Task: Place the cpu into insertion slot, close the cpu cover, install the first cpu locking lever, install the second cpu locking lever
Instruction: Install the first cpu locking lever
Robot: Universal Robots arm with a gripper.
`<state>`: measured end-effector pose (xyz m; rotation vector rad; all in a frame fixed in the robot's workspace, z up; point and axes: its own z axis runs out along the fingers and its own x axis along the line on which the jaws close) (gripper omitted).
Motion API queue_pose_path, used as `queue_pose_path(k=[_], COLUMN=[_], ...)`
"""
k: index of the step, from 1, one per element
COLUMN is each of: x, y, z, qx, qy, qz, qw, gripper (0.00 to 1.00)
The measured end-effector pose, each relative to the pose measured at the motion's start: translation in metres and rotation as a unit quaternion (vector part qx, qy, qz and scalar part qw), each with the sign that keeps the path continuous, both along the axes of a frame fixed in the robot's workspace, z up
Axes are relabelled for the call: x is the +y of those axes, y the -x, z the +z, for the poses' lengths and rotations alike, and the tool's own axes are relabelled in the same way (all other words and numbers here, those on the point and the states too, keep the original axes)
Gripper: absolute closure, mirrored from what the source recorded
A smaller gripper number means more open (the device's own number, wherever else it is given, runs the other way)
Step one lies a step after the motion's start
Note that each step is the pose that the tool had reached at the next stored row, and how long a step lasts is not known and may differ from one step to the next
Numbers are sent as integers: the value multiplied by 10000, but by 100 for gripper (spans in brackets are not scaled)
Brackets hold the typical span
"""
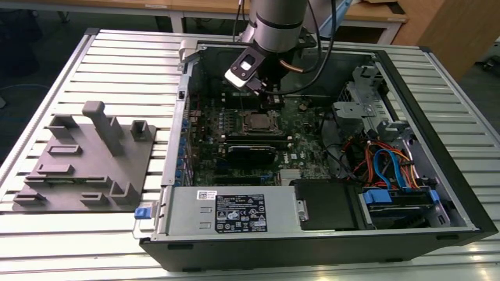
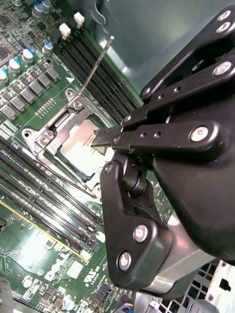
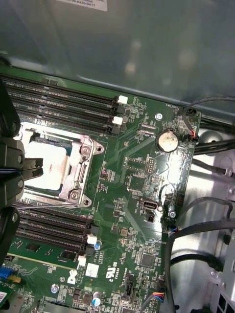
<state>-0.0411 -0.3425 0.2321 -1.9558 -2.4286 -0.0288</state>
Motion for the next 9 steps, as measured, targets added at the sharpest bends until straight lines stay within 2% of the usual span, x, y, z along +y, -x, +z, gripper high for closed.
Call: queue_pose_path(k=[9], x=[-18], y=[0], z=[0], qx=[0], qy=[-1], qz=[152], qw=[9999], gripper=[90])
